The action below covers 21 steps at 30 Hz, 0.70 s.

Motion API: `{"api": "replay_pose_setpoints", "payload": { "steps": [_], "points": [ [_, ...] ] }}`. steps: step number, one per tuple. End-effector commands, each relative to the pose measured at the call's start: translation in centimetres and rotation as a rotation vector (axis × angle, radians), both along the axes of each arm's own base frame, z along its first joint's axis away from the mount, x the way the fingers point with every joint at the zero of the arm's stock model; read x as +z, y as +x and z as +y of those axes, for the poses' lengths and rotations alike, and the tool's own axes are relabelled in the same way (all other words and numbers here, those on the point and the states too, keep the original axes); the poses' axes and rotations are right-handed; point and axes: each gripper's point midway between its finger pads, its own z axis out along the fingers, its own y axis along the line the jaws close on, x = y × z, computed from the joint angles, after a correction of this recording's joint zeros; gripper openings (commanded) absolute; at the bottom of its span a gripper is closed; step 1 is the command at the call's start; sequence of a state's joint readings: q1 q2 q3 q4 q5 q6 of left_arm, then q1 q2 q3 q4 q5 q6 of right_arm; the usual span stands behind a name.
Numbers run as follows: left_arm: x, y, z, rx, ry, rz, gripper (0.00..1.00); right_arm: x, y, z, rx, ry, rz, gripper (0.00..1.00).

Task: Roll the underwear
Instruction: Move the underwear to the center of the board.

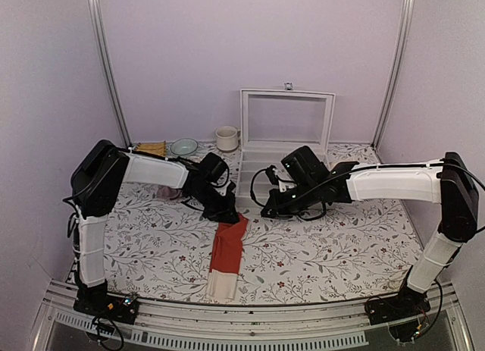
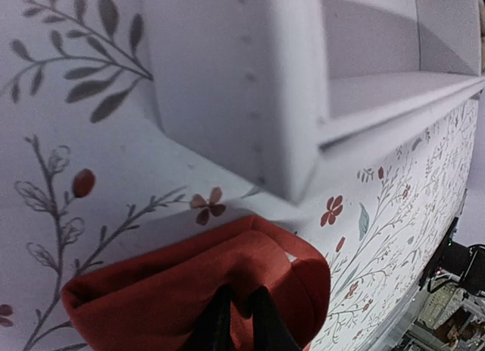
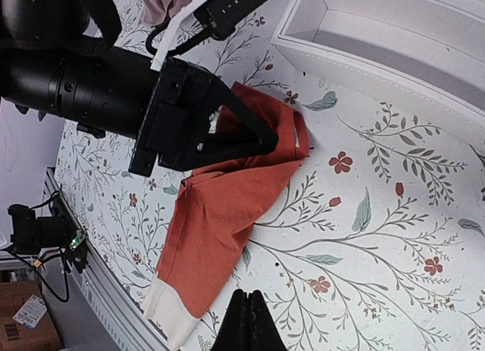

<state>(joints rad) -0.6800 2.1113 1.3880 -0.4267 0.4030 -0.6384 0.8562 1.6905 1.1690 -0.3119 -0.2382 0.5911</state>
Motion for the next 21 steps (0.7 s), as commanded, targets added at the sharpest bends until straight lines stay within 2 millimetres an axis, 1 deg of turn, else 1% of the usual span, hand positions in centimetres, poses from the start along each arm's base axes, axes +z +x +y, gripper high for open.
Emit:
{"api": "replay_pose_setpoints", "payload": {
  "steps": [1,6,7,9,10,12,21],
  "points": [
    [-2.8,1.2,5.2,0.162,0.141,0.050,0.12,3.9,0.4,-0.1,0.018,0.047,-0.084,0.00],
    [-3.2,2.1,7.8,0.244,0.211,0.055,0.12,4.2,0.8,0.7,0.051,0.048,-0.099,0.00],
    [-3.3,2.3,8.2,0.253,0.212,0.059,0.12,4.0,0.7,0.7,0.054,0.043,-0.097,0.00],
    [-3.4,2.5,8.5,0.258,0.210,0.058,0.12,3.4,0.7,0.7,0.065,0.032,-0.088,0.00],
    [-3.4,2.6,8.7,0.258,0.212,0.057,0.12,4.2,1.0,1.2,0.072,0.045,-0.102,0.00],
    [-3.5,3.0,9.0,0.267,0.218,0.053,0.12,4.5,1.2,1.5,0.082,0.046,-0.108,0.00],
    [-3.3,5.4,11.6,0.278,0.240,0.001,0.13,4.9,1.8,2.5,0.124,0.032,-0.133,0.00]
  ]
}}
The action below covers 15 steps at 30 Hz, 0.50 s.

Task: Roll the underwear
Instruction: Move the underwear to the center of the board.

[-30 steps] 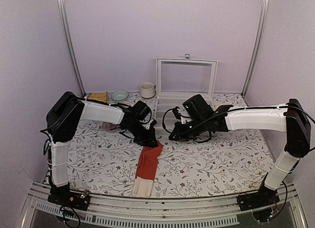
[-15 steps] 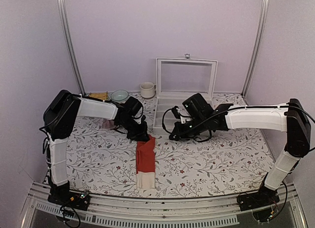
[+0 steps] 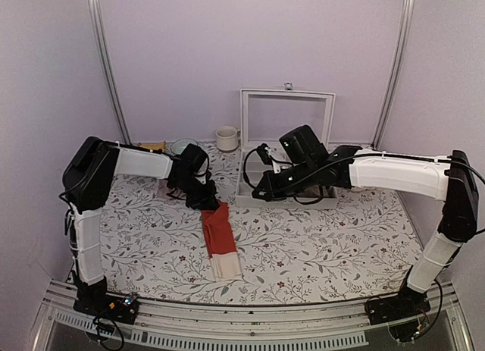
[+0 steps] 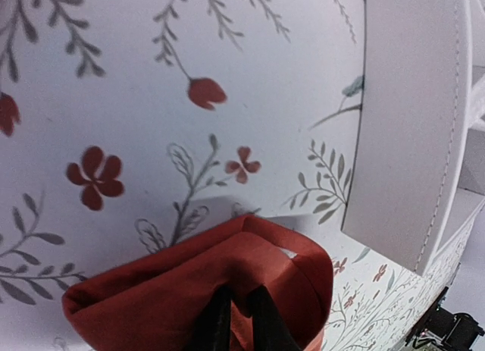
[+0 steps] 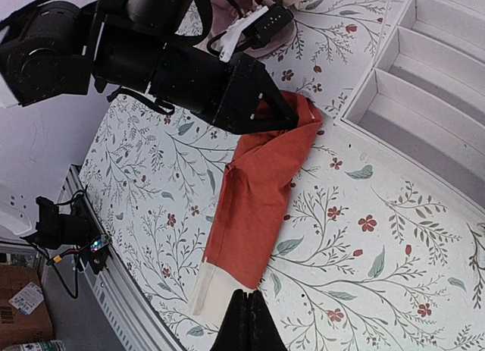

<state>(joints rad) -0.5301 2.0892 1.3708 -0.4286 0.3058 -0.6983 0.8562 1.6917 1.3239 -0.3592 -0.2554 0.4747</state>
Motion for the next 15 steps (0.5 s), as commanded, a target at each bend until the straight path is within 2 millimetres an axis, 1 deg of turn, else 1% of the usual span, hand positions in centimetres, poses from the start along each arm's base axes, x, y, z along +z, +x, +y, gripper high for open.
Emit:
{"api": "replay_pose_setpoints", "payload": {
  "steps": [1,5,8,15],
  "points": [
    [-3.1,0.2,5.2,0.038,0.177,0.035,0.14,-0.8,0.4,0.5,0.036,-0.029,0.006,0.00],
    [-2.6,1.4,5.2,0.003,0.166,-0.003,0.14,-1.1,0.3,1.0,0.058,-0.029,0.020,0.01],
    [-2.5,2.2,4.6,-0.026,0.155,-0.022,0.14,-1.4,0.2,1.2,0.067,-0.032,0.028,0.01],
    [-3.0,4.3,3.1,-0.068,0.128,-0.046,0.14,-1.1,0.1,1.1,0.067,-0.033,0.030,0.01]
  ]
}}
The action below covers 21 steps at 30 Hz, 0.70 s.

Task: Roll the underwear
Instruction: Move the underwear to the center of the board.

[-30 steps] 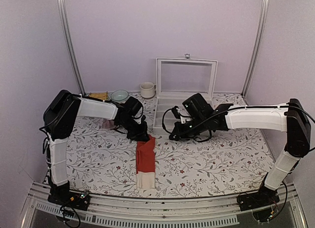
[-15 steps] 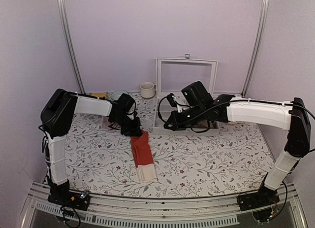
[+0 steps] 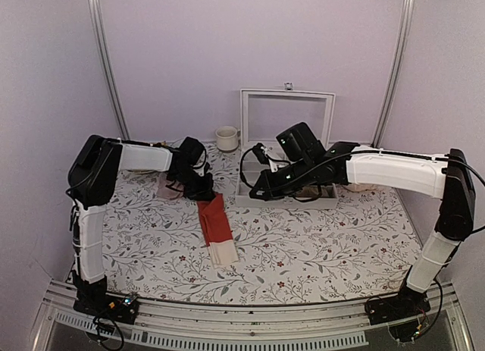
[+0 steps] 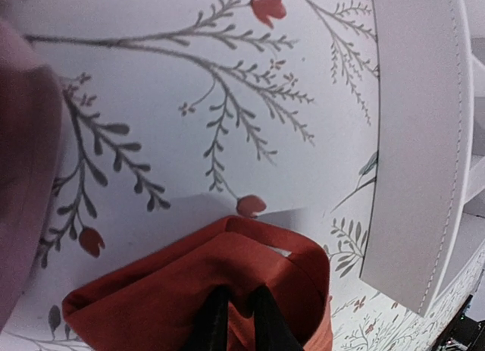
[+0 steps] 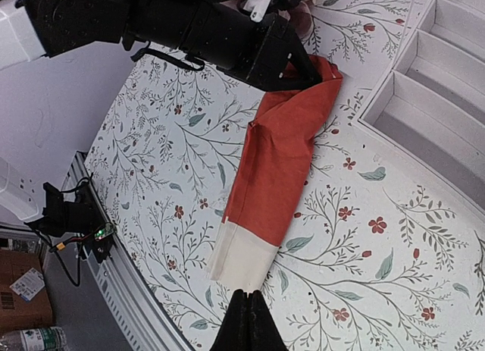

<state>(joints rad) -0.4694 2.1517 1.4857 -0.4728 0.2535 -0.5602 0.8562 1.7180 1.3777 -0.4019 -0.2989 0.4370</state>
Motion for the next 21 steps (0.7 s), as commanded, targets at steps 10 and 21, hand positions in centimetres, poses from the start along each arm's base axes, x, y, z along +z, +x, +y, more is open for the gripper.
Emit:
{"api": "replay_pose_setpoints", "payload": {
  "steps": [10,21],
  "points": [
    [-1.3,3.8,-1.0,-0.050,0.017,-0.030,0.16,-3.2,-0.6,0.5,0.061,-0.055,0.024,0.09],
    [8.8,4.5,-2.0,-0.007,-0.133,-0.166,0.44,-7.4,-2.1,2.0,0.179,-0.075,0.063,0.11]
  ]
}}
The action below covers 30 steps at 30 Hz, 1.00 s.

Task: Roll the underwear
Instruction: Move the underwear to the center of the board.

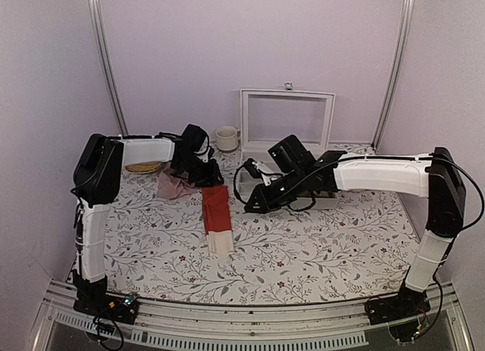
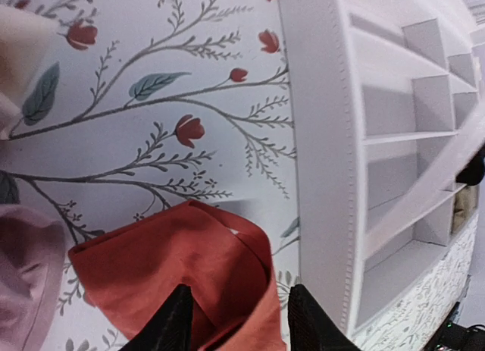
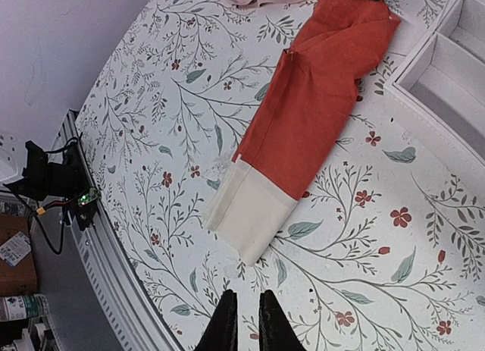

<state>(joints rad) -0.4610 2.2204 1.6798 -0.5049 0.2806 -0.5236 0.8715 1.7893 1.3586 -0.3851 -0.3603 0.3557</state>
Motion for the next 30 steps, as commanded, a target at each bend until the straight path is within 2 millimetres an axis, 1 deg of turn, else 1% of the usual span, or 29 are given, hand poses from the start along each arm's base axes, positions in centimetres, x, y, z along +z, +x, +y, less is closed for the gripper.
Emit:
{"api": "replay_pose_setpoints", "payload": {
  "steps": [1,2,3,4,5,6,7,8,9,10,11,12,15,17,20,22,23,24,27,29,30],
  "points": [
    [7.2,0.3,0.0,0.030,-0.109,-0.098,0.45,-4.2,-0.9,1.0,0.076,-0.035,0.040,0.11],
    [7.8,0.3,0.0,0.036,-0.122,-0.110,0.46,-4.5,-1.0,1.2,0.083,-0.039,0.042,0.11],
    [8.6,0.2,0.0,0.041,-0.133,-0.123,0.50,-4.9,-1.1,1.3,0.091,-0.042,0.044,0.11],
    [9.9,0.2,0.0,0.043,-0.148,-0.150,0.55,-5.1,-1.2,1.4,0.097,-0.045,0.044,0.11],
    [10.7,0.1,0.2,0.048,-0.154,-0.164,0.58,-5.5,-1.3,1.5,0.100,-0.050,0.047,0.11],
    [10.7,0.1,0.3,0.055,-0.148,-0.170,0.61,-5.8,-1.3,1.5,0.105,-0.056,0.050,0.11],
    [12.9,0.0,0.6,0.060,-0.162,-0.214,0.64,-6.2,-1.3,1.5,0.110,-0.062,0.052,0.11],
    [13.5,-0.1,0.7,0.060,-0.165,-0.233,0.67,-6.6,-1.4,1.5,0.114,-0.070,0.054,0.11],
    [14.2,-0.1,0.9,0.068,-0.163,-0.250,0.74,-7.0,-1.4,1.6,0.118,-0.078,0.057,0.11],
    [14.7,0.1,1.3,0.083,-0.152,-0.268,0.82,-7.4,-1.5,1.6,0.121,-0.085,0.061,0.11],
    [15.1,0.1,1.7,0.093,-0.144,-0.281,0.94,-7.6,-1.5,1.5,0.121,-0.090,0.060,0.11],
    [15.5,0.2,1.9,0.103,-0.139,-0.297,0.99,-7.7,-1.4,1.6,0.120,-0.092,0.057,0.11],
    [16.1,0.7,3.3,0.162,-0.098,-0.329,1.00,-7.5,-1.0,1.5,0.113,-0.105,0.040,0.11],
    [15.9,1.0,4.4,0.214,-0.058,-0.326,1.00,-7.2,-0.7,1.5,0.109,-0.105,0.025,0.11],
    [15.7,1.2,5.2,0.235,-0.037,-0.344,1.00,-6.7,-0.6,1.7,0.109,-0.099,0.014,0.11],
    [15.2,1.2,6.6,0.306,-0.014,-0.321,1.00,-6.7,-0.5,1.7,0.109,-0.102,0.010,0.11],
    [14.7,1.3,7.6,0.354,0.001,-0.297,1.00,-6.8,-0.4,1.7,0.108,-0.107,0.009,0.11],
    [14.4,1.4,8.1,0.364,0.000,-0.285,1.00,-7.0,-0.4,1.6,0.109,-0.110,0.010,0.12],
    [13.5,1.2,8.5,0.327,-0.058,-0.247,1.00,-7.7,-0.8,1.6,0.118,-0.116,0.020,0.11],
    [13.7,1.1,8.8,0.328,-0.097,-0.264,1.00,-8.4,-1.0,1.5,0.123,-0.124,0.028,0.11],
    [14.0,0.9,9.2,0.341,-0.094,-0.280,1.00,-9.0,-1.2,1.5,0.130,-0.136,0.035,0.11]
  ]
}}
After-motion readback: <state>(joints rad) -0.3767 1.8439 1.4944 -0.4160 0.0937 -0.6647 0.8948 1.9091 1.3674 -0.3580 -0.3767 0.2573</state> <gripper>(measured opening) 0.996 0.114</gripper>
